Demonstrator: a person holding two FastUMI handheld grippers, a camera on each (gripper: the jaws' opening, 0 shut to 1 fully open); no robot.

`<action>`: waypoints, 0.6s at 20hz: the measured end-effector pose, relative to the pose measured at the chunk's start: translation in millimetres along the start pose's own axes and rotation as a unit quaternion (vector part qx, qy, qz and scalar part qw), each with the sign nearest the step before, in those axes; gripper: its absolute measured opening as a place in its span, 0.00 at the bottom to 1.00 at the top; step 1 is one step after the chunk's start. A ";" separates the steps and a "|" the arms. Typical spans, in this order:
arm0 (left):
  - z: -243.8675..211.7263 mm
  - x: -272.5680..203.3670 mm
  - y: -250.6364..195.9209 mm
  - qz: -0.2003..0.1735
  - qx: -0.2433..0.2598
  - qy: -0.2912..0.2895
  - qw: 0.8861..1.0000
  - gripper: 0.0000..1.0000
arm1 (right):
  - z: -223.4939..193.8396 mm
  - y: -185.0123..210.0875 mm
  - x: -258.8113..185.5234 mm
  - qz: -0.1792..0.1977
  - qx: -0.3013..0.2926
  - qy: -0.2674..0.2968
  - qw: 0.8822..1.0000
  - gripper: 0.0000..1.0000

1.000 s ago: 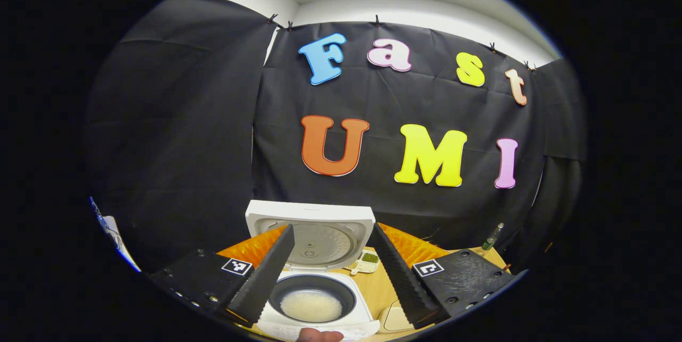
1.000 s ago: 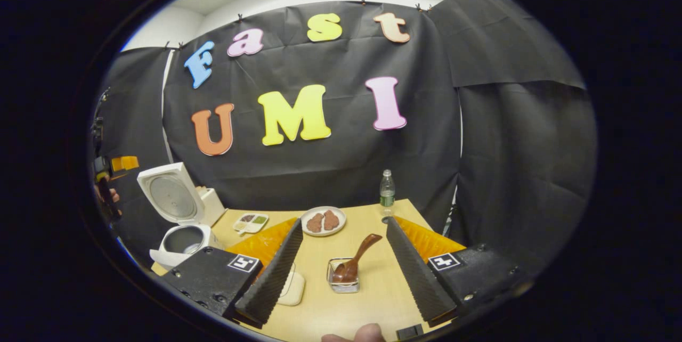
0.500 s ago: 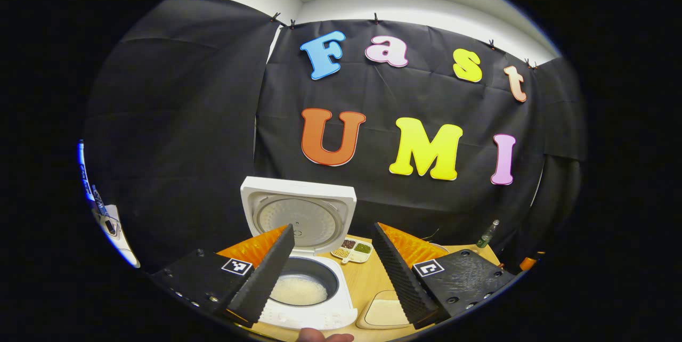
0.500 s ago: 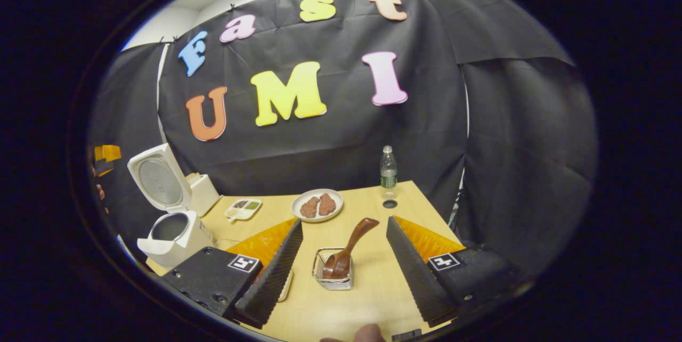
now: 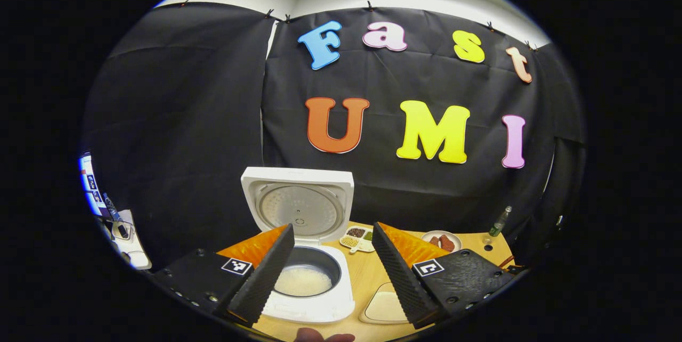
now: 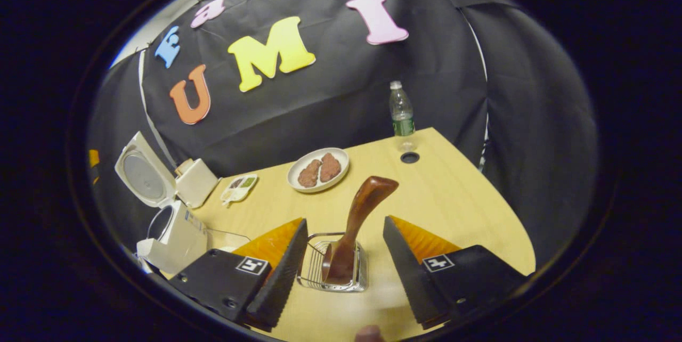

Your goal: Close the left gripper, press the button to open the rice cooker; take a wooden spoon from the chopstick holder with the right hand, scoop a spoonful of rice and pour it into the rice cooker, then put the wooden spoon back into the chopstick holder.

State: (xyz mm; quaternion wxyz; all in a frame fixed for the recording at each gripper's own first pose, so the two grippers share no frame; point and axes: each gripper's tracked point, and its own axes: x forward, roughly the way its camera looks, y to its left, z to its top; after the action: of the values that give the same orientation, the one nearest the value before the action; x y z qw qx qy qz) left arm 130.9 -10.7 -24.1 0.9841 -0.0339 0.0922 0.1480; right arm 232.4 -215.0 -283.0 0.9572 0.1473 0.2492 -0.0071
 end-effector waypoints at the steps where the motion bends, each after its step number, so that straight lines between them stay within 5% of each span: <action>1: -6.6 -0.4 -1.0 0.004 0.001 0.006 1.000 0.94 | -4.0 -0.9 9.6 0.002 0.003 0.009 1.000 0.84; 2: -10.4 -1.0 -4.4 0.006 0.003 0.012 1.000 0.94 | -6.7 -2.2 17.9 0.005 0.004 0.017 1.000 0.85; 4: -13.0 -3.6 -7.7 0.010 0.008 0.016 1.000 0.94 | -11.0 -5.1 28.5 0.009 0.010 0.029 0.999 0.71; 7: -14.4 -4.6 -7.2 0.014 0.010 0.018 1.000 0.94 | -11.2 -5.7 33.7 0.010 0.011 0.033 0.999 0.37; 9: -15.3 -3.1 -2.7 0.015 0.005 0.020 1.000 0.94 | -9.8 -4.2 32.5 0.009 0.008 0.031 0.999 0.24; 12: -14.5 -1.6 4.5 0.012 -0.011 0.018 1.000 0.94 | -9.6 4.7 28.8 0.009 0.010 0.035 0.999 0.20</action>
State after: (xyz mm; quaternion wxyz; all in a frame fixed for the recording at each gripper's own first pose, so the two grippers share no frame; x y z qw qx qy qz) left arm 125.5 -8.2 -38.2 0.9800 -0.0461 0.1088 0.1602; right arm 253.5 -206.1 -303.5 0.9464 0.1597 0.2807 0.0039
